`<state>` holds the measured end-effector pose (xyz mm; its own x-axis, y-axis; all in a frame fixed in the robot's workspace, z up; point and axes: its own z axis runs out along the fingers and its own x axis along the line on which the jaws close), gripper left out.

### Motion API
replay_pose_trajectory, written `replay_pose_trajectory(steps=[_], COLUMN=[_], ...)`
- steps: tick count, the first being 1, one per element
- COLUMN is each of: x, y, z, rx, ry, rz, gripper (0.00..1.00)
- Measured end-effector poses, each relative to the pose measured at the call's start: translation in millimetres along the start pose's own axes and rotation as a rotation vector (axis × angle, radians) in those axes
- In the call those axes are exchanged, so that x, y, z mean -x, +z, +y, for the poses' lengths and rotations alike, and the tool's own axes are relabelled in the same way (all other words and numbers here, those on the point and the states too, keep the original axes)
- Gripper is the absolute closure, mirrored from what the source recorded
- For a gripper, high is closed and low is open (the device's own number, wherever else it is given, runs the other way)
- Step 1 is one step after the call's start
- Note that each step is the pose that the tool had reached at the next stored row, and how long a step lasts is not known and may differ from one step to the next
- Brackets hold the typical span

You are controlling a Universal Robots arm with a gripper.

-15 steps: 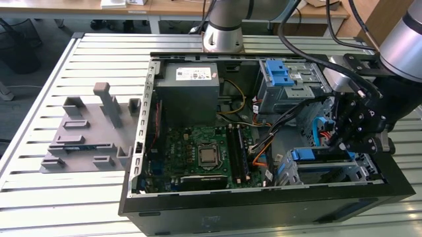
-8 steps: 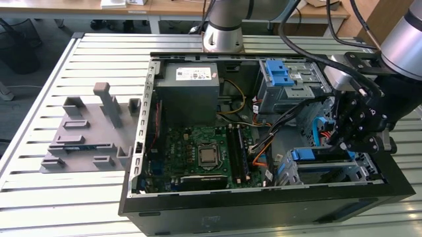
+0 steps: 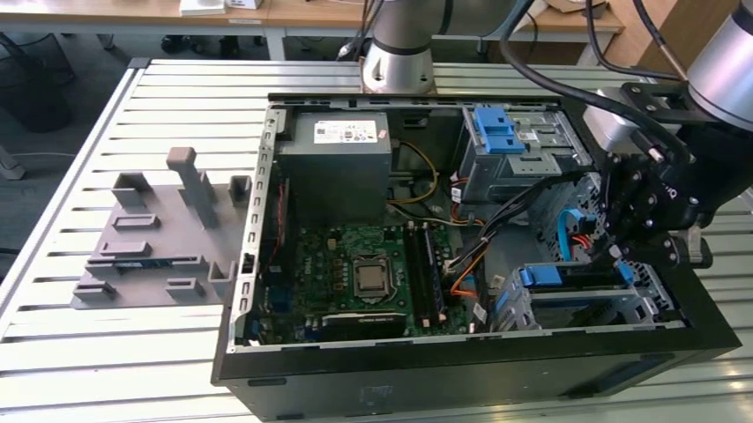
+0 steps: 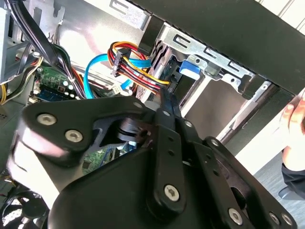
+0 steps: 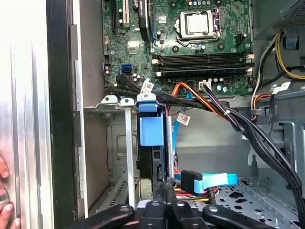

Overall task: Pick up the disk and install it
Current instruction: 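Insert the first disk wire, then insert the second disk wire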

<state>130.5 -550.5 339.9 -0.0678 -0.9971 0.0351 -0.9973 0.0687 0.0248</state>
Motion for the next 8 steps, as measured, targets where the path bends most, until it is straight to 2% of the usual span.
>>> replay_pose_trajectory(steps=[1,8], x=[0.0,0.0], y=[-0.1,-0.8], z=[0.0,0.0], rx=[0.0000,0.0000], ry=[0.000,0.000], rz=[0.0001,0.0004], gripper=[0.89,0.89])
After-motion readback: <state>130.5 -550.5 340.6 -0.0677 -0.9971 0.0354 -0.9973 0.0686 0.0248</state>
